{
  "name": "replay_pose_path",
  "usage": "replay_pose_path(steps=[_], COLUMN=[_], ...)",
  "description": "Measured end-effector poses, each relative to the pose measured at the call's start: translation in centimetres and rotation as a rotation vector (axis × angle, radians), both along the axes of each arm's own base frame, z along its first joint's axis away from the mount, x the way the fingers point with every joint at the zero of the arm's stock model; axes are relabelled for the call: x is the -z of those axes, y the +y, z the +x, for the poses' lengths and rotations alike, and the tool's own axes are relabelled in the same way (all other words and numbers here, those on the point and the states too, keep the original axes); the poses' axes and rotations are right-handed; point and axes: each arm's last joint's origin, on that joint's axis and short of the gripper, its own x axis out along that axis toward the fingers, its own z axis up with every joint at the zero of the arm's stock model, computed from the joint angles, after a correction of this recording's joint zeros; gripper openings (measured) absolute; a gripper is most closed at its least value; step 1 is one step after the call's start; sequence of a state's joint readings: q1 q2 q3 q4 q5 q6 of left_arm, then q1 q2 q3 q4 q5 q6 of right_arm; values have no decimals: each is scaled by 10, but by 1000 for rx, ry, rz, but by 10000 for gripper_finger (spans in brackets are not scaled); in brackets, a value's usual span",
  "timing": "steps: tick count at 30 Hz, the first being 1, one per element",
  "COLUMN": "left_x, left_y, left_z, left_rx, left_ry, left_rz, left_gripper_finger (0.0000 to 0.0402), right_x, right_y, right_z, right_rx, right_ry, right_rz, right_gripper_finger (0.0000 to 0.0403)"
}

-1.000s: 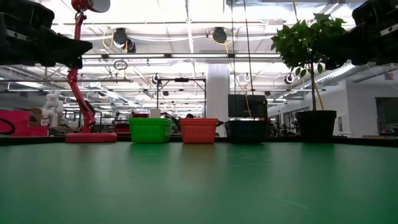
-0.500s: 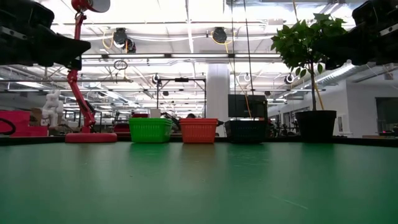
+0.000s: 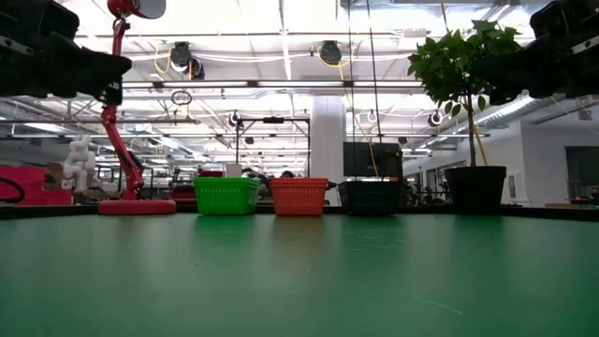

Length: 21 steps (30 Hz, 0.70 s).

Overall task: Stack baskets by color
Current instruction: Return to Home position

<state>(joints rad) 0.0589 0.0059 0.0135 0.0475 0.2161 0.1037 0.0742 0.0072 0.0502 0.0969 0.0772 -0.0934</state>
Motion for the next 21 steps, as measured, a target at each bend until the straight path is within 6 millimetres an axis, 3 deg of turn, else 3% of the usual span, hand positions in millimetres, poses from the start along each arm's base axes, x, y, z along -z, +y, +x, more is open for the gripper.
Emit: replay_pose_path(steps=[21], left_x=[0], left_y=[0], left_z=[0], left_rx=[1], left_ry=[2], left_rz=[-11], left_gripper_finger=[26], right_x=[0], right_y=[0], right_z=[0], right_rx=[0], right_ry=[0], right_rz=[0], right_gripper_finger=[0])
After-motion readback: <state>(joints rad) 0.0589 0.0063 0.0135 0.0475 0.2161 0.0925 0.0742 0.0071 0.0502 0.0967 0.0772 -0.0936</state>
